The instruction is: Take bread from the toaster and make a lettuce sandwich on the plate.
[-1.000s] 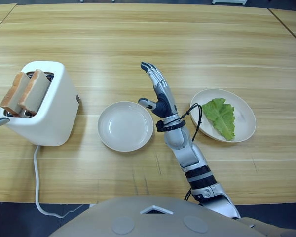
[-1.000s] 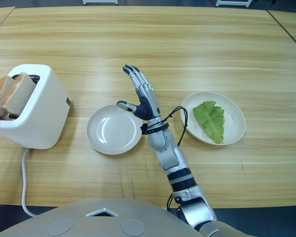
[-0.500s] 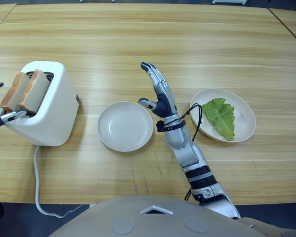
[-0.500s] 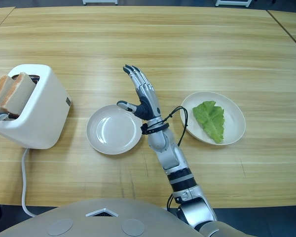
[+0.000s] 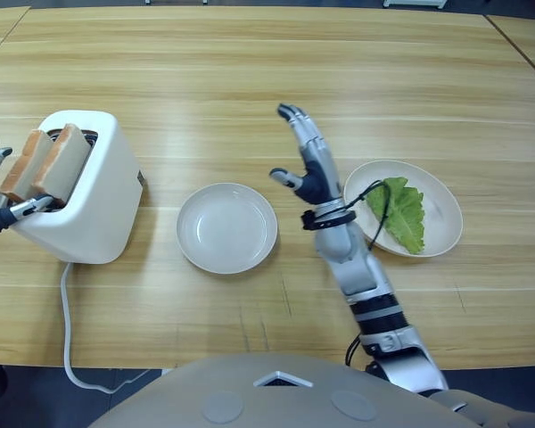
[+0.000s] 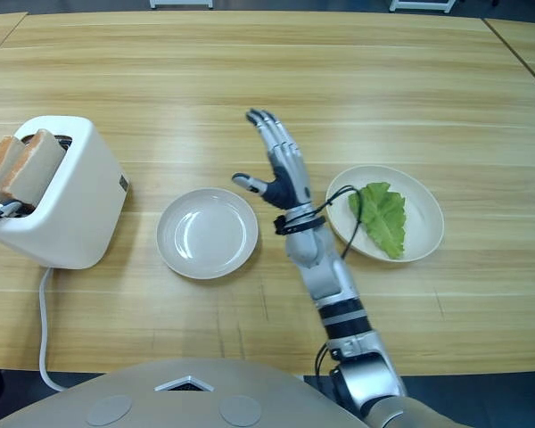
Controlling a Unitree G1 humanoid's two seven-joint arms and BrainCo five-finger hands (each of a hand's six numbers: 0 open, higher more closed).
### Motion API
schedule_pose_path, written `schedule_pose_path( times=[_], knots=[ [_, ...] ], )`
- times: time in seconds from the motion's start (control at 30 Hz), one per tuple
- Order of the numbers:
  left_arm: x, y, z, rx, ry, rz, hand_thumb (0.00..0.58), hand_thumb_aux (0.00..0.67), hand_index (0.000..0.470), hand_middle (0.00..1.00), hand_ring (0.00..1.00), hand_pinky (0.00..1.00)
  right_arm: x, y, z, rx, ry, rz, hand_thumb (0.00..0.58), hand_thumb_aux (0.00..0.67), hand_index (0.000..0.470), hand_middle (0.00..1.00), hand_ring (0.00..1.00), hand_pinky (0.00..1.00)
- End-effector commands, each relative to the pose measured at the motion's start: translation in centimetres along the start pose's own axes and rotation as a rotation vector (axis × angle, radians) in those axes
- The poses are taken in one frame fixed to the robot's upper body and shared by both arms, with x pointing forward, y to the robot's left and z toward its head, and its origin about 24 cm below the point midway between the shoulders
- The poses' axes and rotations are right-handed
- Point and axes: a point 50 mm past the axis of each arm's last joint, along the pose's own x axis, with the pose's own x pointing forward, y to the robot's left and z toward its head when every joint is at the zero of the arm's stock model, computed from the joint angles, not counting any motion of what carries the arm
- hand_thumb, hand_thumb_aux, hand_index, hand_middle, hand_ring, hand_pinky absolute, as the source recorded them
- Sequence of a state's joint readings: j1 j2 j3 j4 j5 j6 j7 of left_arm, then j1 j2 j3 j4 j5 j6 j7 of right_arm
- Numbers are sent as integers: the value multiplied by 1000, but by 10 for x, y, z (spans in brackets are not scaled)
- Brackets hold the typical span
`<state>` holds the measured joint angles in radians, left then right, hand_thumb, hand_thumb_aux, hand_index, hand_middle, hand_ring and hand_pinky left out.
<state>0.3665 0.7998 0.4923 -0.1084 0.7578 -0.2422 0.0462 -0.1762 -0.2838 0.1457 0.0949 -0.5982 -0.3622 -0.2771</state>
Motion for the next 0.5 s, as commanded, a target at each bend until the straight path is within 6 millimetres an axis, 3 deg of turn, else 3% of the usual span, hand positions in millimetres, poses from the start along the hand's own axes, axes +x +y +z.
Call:
schedule_pose_path(
  times=[0.03, 0.13, 0.3, 0.5],
  knots=[
    [0, -2, 3, 11, -51, -32, 0, 0, 0, 0, 0, 0, 5, -26, -19, -103, 19, -38, 0, 0, 0, 0, 0, 0],
    [-1, -3, -1, 24, -53, -49, 0, 0, 0, 0, 0, 0, 5, -39, -29, -170, 24, -56, 0, 0, 0, 0, 0, 0],
    [0, -5, -7, 22, -40, -91, 0, 0, 0, 0, 0, 0, -2, -75, -65, -319, 126, -105, 0, 0, 0, 0, 0, 0],
    [-6, -3, -11, 31, -34, -132, 0, 0, 0, 0, 0, 0, -7, -98, -83, -419, 170, -127, 0, 0, 0, 0, 0, 0]
  ],
)
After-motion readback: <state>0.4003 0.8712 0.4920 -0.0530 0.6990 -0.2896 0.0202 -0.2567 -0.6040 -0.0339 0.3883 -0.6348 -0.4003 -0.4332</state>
